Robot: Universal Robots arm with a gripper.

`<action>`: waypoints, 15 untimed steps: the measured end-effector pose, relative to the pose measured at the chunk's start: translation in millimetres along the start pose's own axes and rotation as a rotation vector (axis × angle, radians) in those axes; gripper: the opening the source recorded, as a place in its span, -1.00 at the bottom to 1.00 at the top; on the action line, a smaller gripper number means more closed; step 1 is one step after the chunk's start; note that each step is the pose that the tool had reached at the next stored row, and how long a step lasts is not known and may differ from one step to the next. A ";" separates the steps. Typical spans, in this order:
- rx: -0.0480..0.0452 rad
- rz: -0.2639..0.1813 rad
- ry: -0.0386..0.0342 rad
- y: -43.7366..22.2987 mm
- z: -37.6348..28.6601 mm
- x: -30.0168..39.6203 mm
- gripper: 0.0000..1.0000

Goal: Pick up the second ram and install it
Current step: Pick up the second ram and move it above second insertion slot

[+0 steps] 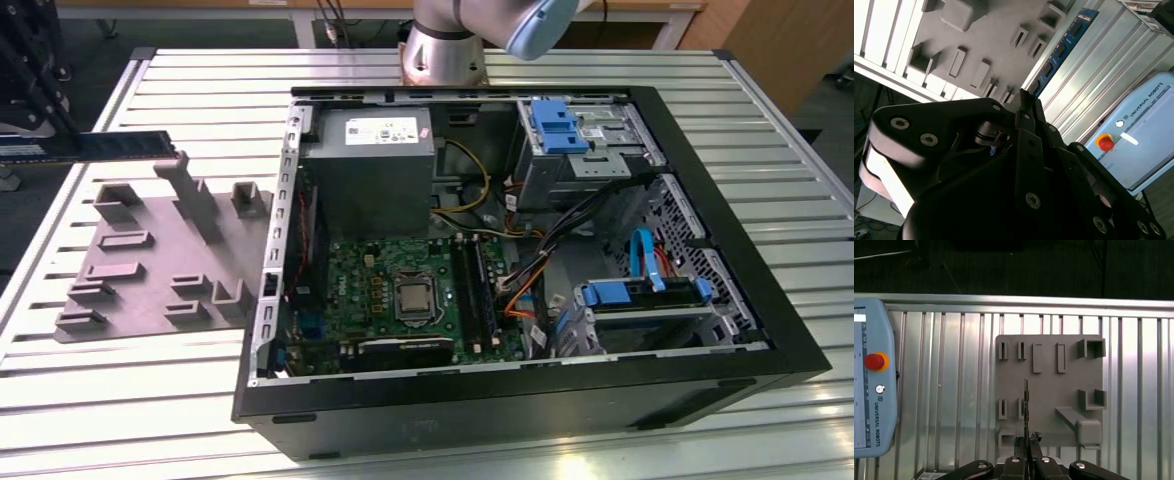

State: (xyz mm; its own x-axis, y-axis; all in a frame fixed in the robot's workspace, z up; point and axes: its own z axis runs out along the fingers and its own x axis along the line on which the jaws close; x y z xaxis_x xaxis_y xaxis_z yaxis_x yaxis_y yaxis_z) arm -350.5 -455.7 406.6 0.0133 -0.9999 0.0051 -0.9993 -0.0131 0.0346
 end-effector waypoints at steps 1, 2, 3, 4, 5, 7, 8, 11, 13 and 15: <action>0.0001 0.000 -0.0001 -0.8 0.0 0.0 -0.72; 0.0001 0.000 0.0000 -1.6 0.0 0.0 -0.72; 0.0001 0.000 -0.0001 -2.4 0.0 0.0 -0.72; 0.0000 0.000 0.0000 -3.1 -0.1 0.0 -0.72; 0.0000 0.000 -0.0001 -4.0 -0.1 0.0 -0.72; 0.0001 0.000 -0.0001 -5.6 -0.1 0.1 -0.72; 0.0001 0.000 -0.0001 -6.5 -0.2 0.1 -0.72; 0.0000 0.000 0.0000 -9.0 -0.3 0.1 -0.72; 0.0001 0.000 -0.0001 -10.6 -0.3 0.1 -0.72; 0.0001 0.000 -0.0001 -12.2 -0.4 0.2 -0.72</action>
State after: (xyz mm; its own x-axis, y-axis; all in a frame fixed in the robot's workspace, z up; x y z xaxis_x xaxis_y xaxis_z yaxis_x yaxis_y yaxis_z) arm -338.3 -455.7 406.6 0.0133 -0.9999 0.0050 -0.9993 -0.0131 0.0345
